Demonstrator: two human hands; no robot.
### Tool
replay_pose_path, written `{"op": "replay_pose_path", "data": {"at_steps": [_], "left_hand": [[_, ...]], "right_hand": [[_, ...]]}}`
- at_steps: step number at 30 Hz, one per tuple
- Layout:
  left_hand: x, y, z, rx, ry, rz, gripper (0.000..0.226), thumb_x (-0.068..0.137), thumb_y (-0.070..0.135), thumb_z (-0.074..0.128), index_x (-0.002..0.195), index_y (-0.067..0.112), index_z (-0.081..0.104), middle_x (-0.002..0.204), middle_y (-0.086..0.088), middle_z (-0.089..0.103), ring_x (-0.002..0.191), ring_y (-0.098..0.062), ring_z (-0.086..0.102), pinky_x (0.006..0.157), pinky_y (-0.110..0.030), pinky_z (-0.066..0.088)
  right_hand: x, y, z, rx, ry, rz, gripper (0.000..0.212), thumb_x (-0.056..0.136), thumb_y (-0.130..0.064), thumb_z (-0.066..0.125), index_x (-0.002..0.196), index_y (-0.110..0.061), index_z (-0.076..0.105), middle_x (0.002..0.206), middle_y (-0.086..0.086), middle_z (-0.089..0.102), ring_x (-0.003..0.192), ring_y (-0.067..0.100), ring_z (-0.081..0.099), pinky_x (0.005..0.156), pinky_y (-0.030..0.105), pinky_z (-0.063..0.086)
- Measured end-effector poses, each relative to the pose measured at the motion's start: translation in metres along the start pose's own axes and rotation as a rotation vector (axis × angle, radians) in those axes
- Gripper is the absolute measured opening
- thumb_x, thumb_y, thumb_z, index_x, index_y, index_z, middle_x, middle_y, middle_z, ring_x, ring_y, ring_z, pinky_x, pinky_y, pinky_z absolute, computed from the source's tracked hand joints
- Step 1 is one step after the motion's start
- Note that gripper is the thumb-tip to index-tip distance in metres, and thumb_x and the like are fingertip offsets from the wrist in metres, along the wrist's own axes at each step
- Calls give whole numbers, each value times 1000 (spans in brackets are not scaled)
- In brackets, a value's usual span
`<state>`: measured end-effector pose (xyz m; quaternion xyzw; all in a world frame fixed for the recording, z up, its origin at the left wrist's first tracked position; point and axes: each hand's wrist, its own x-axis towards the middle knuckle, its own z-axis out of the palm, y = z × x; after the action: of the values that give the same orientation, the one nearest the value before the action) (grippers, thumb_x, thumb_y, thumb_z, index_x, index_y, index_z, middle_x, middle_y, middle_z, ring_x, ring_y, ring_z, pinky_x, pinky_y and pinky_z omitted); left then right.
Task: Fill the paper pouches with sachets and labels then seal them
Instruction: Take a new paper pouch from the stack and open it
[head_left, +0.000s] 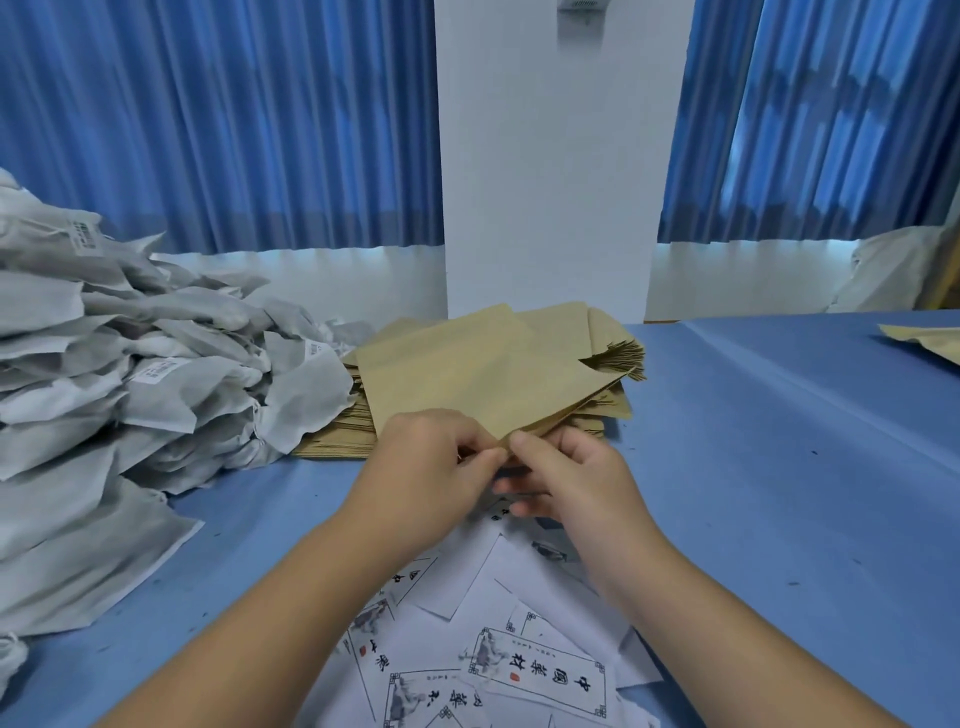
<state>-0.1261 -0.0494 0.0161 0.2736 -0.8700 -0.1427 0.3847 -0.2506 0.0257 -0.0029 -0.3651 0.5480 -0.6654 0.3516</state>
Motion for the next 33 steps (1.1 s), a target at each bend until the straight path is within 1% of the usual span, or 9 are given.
{"op": "replay_pose_path", "data": {"at_steps": [4, 8, 13, 18, 21, 23, 25, 29, 33], "left_hand": [[-1, 4, 2, -20, -11, -22, 14, 78, 18, 75, 65, 24, 73, 60, 18, 59, 70, 6, 55, 59, -4, 34], [0, 9, 2, -23, -77, -66, 14, 77, 19, 76, 65, 25, 73, 60, 16, 60, 67, 6, 55, 57, -5, 35], [3, 10, -2, -352, -196, -348, 15, 73, 22, 81, 61, 22, 73, 52, 13, 62, 47, 6, 49, 46, -6, 32], [4, 11, -9, -511, -226, -535, 18, 72, 32, 81, 62, 19, 72, 60, 6, 60, 51, -6, 47, 52, -18, 35], [4, 21, -10, -201, -155, -289, 22, 80, 28, 74, 63, 20, 64, 59, 14, 57, 54, 0, 48, 52, -12, 34], [0, 31, -8, 133, -153, -4, 17, 90, 29, 62, 76, 22, 55, 78, 10, 53, 74, -8, 50, 65, -20, 38], [-5, 41, -5, 310, -147, 147, 10, 96, 28, 49, 90, 20, 48, 93, 3, 48, 85, -19, 50, 71, -31, 39], [-8, 60, -10, 324, -35, 316, 16, 87, 5, 57, 85, 16, 45, 94, -9, 53, 80, -32, 51, 62, -40, 42], [-11, 73, -6, 297, -22, 417, 18, 75, -4, 62, 90, 5, 59, 100, -15, 64, 78, -36, 58, 62, -44, 50]], "right_hand": [[0, -2, 0, 22, 33, 37, 13, 85, -14, 58, 82, -2, 63, 77, 9, 73, 66, 20, 70, 56, 28, 55], [0, -4, -1, 36, 40, 79, 24, 86, -15, 44, 77, -4, 63, 73, 11, 72, 68, 28, 71, 57, 31, 57], [4, -7, -10, -16, 0, 106, 25, 84, -3, 39, 78, 1, 63, 71, 16, 72, 64, 27, 71, 64, 33, 59], [9, -12, -20, -24, -84, 81, 26, 82, 6, 40, 83, 6, 66, 69, 20, 69, 59, 23, 68, 53, 27, 54], [8, -13, -22, -9, -116, 57, 26, 84, 6, 40, 86, 6, 66, 71, 19, 70, 61, 24, 68, 55, 29, 55], [9, -12, -22, 58, -127, 32, 25, 85, 3, 40, 91, 10, 64, 76, 18, 70, 68, 26, 69, 61, 34, 56], [9, -13, -21, 153, -125, -18, 22, 85, 3, 43, 92, 12, 62, 76, 18, 66, 72, 26, 66, 67, 38, 56], [2, -23, -17, 355, -234, -141, 14, 84, 0, 48, 88, -6, 60, 74, 4, 61, 70, 17, 59, 63, 30, 52], [-5, -34, -23, 596, -354, -121, 35, 63, -2, 47, 98, -10, 49, 80, 7, 55, 76, 20, 52, 65, 29, 51]]}}
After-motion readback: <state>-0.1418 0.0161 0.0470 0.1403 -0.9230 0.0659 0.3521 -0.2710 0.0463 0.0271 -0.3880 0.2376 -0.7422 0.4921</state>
